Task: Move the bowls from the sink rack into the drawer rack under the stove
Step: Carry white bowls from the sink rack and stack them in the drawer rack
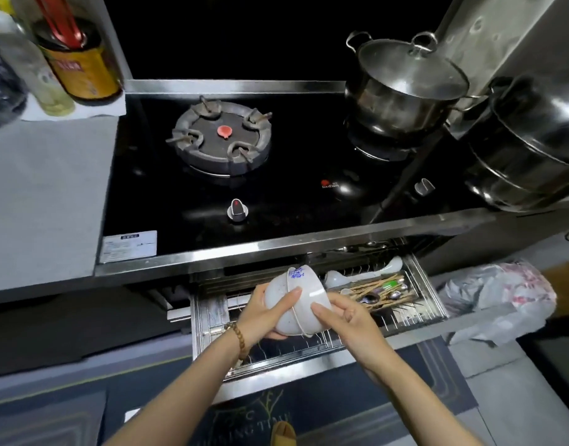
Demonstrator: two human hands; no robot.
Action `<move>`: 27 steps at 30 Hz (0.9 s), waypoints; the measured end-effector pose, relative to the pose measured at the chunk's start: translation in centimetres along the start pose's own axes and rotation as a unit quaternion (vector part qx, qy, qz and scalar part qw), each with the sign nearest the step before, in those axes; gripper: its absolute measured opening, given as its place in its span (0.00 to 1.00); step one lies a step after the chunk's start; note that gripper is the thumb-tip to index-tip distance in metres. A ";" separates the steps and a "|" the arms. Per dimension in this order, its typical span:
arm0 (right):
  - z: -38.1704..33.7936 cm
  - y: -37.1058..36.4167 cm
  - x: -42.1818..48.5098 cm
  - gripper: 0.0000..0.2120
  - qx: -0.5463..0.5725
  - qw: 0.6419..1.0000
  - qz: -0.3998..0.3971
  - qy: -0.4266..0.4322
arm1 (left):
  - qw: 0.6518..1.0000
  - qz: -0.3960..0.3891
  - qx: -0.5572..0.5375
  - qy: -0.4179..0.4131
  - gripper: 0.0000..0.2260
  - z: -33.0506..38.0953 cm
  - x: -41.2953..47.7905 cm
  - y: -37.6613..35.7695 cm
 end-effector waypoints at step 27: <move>21.1 3.8 23.1 0.17 0.065 0.984 0.059 -0.154 | 0.986 0.164 0.027 0.018 0.30 -12.5 18.9 2.7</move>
Point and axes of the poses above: each hand's wrist, its own x-axis towards the middle knuckle, its own y-axis out of the back of the hand, z = x × y, the point moved 1 cm from there along x, towards the middle knuckle, and after that the axes turned 5 degrees about -x, right-handed, at the moved point
